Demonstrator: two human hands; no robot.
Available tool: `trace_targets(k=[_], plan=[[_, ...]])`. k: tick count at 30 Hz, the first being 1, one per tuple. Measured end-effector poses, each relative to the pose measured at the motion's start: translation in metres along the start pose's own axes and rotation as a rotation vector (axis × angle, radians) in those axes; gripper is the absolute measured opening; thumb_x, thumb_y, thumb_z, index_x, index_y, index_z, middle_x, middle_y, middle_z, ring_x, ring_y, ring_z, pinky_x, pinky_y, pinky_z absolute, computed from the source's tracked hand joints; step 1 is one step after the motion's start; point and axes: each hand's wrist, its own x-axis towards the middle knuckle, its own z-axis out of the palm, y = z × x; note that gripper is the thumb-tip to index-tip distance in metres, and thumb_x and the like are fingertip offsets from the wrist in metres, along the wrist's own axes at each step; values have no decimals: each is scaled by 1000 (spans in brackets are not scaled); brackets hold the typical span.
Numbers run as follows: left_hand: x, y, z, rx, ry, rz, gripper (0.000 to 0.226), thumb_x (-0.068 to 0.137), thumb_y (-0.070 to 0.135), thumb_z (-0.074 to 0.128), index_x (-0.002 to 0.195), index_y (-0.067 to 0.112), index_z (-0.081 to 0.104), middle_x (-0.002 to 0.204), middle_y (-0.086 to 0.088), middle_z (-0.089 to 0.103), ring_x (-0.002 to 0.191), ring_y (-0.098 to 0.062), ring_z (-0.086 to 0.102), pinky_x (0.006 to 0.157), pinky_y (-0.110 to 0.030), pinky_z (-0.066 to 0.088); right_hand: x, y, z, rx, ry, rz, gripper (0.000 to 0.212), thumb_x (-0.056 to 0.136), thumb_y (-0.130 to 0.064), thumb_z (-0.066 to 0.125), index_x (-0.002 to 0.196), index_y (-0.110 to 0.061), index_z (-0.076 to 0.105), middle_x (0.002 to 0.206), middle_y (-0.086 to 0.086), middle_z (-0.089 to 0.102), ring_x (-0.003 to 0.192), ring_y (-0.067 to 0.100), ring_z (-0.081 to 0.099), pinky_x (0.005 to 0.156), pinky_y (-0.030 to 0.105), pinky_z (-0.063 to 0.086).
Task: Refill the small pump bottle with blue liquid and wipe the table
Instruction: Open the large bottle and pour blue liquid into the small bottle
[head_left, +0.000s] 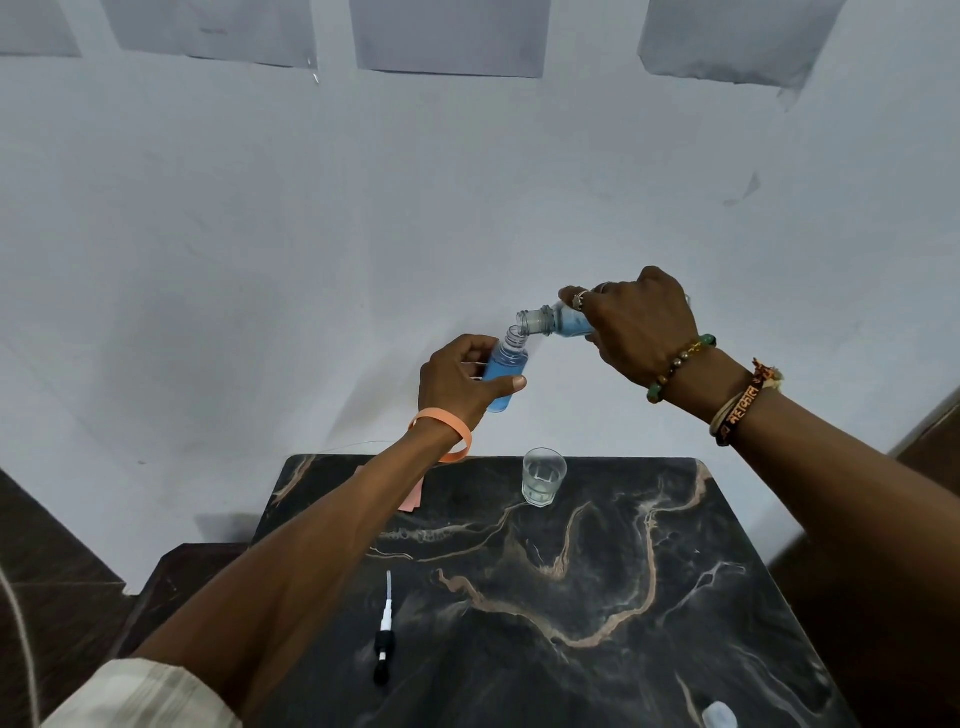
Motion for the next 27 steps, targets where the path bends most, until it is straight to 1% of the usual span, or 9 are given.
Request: trace_targets(k=[5, 8, 11, 14, 18, 21, 25, 27], plan=[[-1, 0, 0, 4, 0, 8, 50, 68, 34, 84, 110, 18, 63, 111, -3, 69, 89, -14, 64, 79, -21, 51, -1, 1, 3, 31, 20, 5, 45, 89, -22, 58, 133, -26, 49, 101, 2, 70, 82, 31, 64, 77, 34, 36], [0, 0, 0, 2, 3, 7, 50, 68, 34, 84, 110, 18, 62, 111, -3, 69, 90, -14, 64, 77, -18, 50, -3, 1, 8, 104, 29, 33, 47, 88, -28, 62, 134, -28, 50, 102, 3, 70, 86, 31, 64, 77, 34, 37], [-1, 0, -1, -9, 4, 13, 49, 68, 34, 84, 109, 19, 62, 111, -3, 69, 90, -13, 64, 74, -12, 49, -5, -3, 14, 214, 30, 94, 48, 84, -31, 67, 131, -29, 54, 100, 4, 71, 89, 32, 64, 73, 33, 40], [-1, 0, -3, -21, 3, 8, 49, 68, 32, 84, 110, 18, 62, 112, -4, 69, 91, -14, 64, 76, -16, 51, -9, -10, 19, 339, -2, 175, 50, 80, -33, 70, 128, -32, 56, 98, 7, 71, 89, 33, 64, 68, 32, 42], [-1, 0, -5, -33, 3, -5, 51, 68, 30, 84, 112, 16, 62, 112, -4, 69, 90, -14, 64, 74, -13, 49, -12, -16, 24, 471, -28, 238, 54, 76, -37, 73, 128, -33, 56, 101, 8, 70, 92, 35, 63, 66, 30, 36], [-1, 0, -7, -43, 5, -6, 50, 67, 29, 85, 110, 16, 63, 110, -4, 69, 89, -13, 64, 71, -10, 49, -14, -20, 26, 496, -27, 258, 55, 77, -38, 73, 129, -31, 56, 102, 9, 71, 92, 36, 62, 66, 30, 37], [-1, 1, -6, -37, 12, -6, 52, 67, 30, 85, 112, 15, 63, 111, -4, 69, 90, -14, 64, 73, -12, 49, -16, -26, 34, 520, -39, 291, 58, 77, -44, 73, 129, -26, 56, 103, 10, 71, 91, 35, 64, 66, 29, 38], [-3, -1, -4, -35, 7, -18, 53, 67, 30, 85, 113, 15, 63, 112, -4, 69, 91, -13, 64, 72, -11, 49, -19, -32, 39, 556, -55, 317, 58, 76, -47, 73, 127, -24, 56, 103, 9, 71, 91, 33, 63, 67, 29, 42]])
